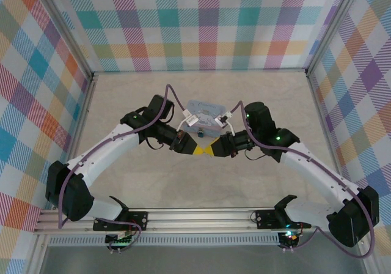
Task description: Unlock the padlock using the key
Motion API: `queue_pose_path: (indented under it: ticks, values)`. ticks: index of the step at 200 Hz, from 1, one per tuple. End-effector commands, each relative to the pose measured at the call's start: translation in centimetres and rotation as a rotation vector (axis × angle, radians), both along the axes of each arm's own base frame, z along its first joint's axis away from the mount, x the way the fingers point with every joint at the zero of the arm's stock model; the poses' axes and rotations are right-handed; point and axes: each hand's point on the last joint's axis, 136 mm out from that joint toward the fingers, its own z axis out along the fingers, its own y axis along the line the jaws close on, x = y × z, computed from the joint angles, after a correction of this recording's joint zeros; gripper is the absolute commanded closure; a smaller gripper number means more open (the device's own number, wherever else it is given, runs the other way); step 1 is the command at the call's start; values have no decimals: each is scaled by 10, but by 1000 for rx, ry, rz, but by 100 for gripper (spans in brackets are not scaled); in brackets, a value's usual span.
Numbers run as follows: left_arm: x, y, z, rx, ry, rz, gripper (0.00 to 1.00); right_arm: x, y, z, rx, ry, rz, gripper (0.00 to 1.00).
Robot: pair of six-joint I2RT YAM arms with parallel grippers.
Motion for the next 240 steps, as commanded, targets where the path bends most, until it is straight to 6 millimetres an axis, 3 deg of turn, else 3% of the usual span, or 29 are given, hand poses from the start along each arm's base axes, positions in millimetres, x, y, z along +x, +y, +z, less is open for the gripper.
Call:
queue_pose_path:
  ticks: [1,18,34,85,130,166,194,240]
  values:
    - [-1,-2,9,-24,-30,-16,100,-8,5,12,35,-24,60,87]
    - [0,-2,7,-17,-36,-8,100,-7,4,10,28,-26,47,85]
    - [2,0,5,-9,-48,13,100,-6,2,12,33,-38,26,71]
    - [1,3,12,-40,-64,27,100,1,-1,13,31,-53,-35,56]
    - [1,4,16,-58,-71,36,100,9,0,9,33,-45,-80,55]
    - [2,6,17,-61,-78,45,100,8,0,11,41,-45,-71,64]
    - [6,8,15,-55,-78,61,100,7,-1,14,46,-45,-74,57]
    - [12,10,15,-57,-78,88,100,3,-2,14,59,-35,-65,58]
